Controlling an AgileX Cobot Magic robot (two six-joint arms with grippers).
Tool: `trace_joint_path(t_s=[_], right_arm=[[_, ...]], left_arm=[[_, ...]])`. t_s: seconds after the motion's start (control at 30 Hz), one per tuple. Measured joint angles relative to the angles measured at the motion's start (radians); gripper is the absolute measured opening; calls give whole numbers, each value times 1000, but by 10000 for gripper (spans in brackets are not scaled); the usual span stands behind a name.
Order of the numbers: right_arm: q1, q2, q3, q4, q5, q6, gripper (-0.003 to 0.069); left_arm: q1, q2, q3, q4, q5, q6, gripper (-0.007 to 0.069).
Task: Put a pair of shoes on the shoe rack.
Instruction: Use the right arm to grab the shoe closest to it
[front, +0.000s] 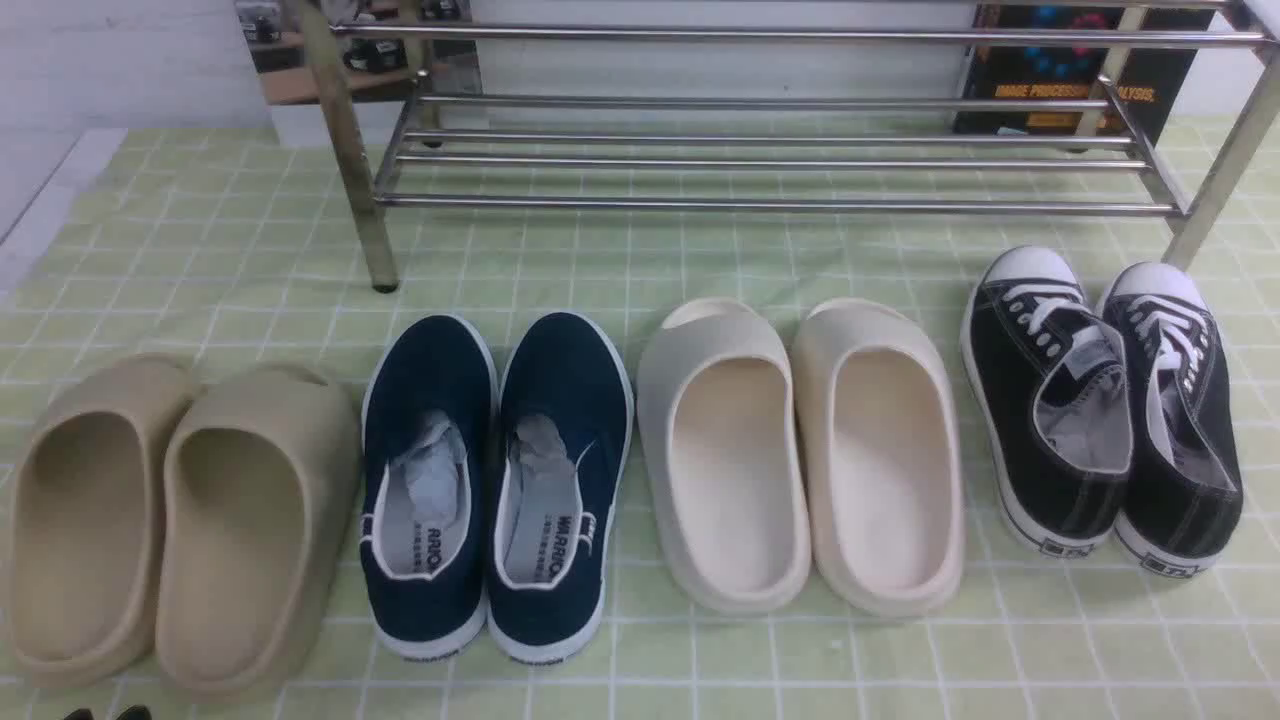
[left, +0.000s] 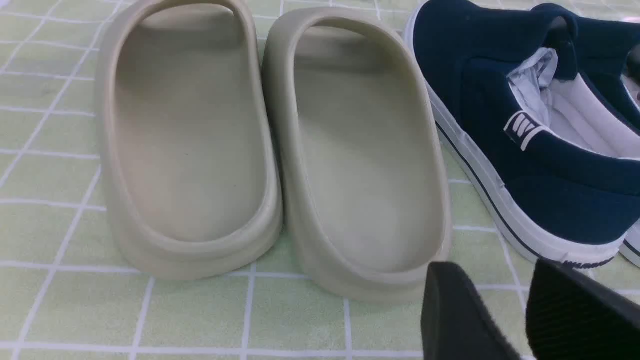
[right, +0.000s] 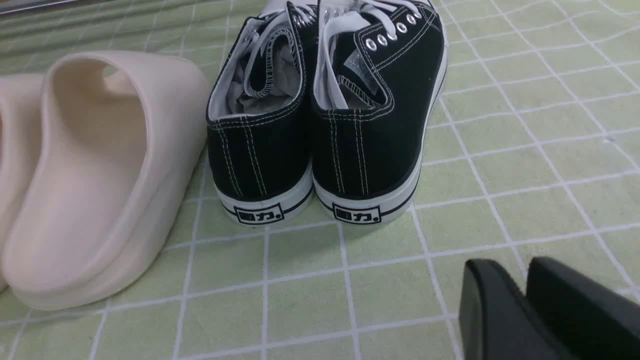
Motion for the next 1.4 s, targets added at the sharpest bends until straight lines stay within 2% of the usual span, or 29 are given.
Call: trace_joint_path(t_s=[0.77, 0.93, 1.0, 1.03, 1.2, 1.4], right_arm=[[0, 0, 2, 0, -32, 0, 167], [0, 0, 12, 0, -175, 0, 174], [0, 0, 12, 3, -315, 0, 181], [0, 0, 12, 2, -315, 0, 181], [0, 0, 12, 12, -513, 15, 188], [0, 0, 12, 19, -656, 48, 195]], left_arm=[[0, 0, 0, 0, 0, 0, 239], [0, 0, 0, 0, 0, 0, 239], [0, 0, 0, 0, 0, 0, 239], [0, 0, 0, 0, 0, 0, 239], [0, 0, 0, 0, 0, 0, 239], [0, 0, 0, 0, 0, 0, 239]])
